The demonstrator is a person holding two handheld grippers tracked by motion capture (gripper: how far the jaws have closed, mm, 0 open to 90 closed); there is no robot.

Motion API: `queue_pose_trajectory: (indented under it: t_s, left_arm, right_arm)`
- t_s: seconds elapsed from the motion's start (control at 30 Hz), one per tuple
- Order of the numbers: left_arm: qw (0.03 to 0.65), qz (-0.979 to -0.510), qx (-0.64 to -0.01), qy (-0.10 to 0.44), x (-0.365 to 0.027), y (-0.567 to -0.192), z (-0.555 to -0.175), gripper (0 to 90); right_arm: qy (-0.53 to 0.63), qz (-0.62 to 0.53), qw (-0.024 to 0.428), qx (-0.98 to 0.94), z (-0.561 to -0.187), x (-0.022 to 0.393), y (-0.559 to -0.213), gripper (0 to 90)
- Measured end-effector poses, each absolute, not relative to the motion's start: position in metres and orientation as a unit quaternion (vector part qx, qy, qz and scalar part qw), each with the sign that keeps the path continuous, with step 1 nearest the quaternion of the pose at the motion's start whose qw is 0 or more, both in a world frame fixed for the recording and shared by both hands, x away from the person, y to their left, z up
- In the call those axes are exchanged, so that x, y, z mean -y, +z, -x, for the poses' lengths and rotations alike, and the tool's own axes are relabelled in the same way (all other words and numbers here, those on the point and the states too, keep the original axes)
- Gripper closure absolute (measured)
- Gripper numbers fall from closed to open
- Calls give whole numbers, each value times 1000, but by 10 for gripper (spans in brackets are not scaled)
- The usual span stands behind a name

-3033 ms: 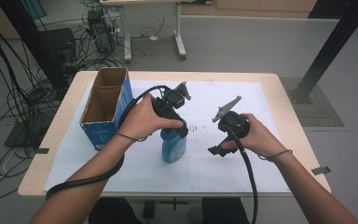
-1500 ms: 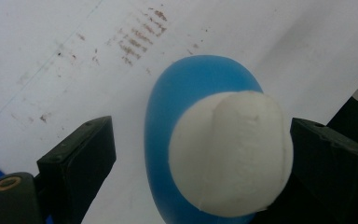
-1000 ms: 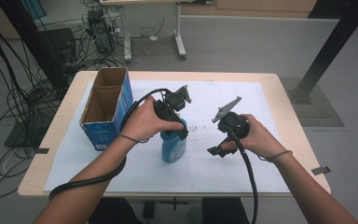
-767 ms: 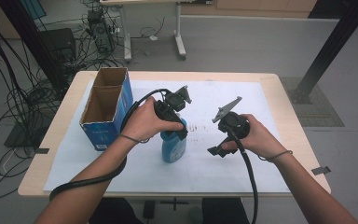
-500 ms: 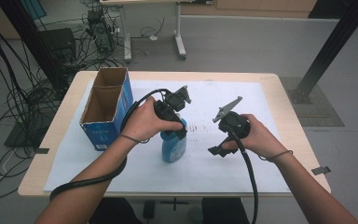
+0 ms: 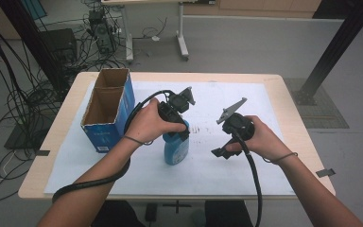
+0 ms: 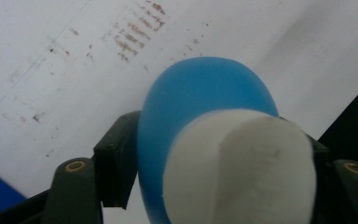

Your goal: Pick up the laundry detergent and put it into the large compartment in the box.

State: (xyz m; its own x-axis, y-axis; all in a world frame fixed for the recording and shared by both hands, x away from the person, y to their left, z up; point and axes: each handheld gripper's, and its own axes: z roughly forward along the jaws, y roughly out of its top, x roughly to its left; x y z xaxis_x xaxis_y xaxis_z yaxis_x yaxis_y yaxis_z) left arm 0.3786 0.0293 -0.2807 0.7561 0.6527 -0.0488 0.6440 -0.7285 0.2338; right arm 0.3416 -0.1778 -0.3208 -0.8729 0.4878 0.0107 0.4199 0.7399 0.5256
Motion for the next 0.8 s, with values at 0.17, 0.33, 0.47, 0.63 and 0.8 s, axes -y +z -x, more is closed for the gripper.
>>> queue_pose_trajectory:
  t_s: [0.17,0.33,0.47,0.63,0.8]
  left_arm:
    - [118,-929,-349,18,-29,-281,-378,371]
    - [117,-929,-351,20,-28,-281,-378,372]
    - [114,-929,-351,20,-28,-280,-378,373]
    - [117,-929,-352,21,-28,-280,-377,373]
    - [120,-929,-351,21,-29,-281,-377,372]
  right_arm:
    - [266,-244,65,-930,-341,177,-320,69]
    - [266,-244,64,-931,-341,177,-321,70]
    - [266,-243,63,-931,-341,177,-321,70]
    - [266,-243,63,-931,-341,177,-321,69]
    - [264,-241,64,-932,-340,176,-321,69]
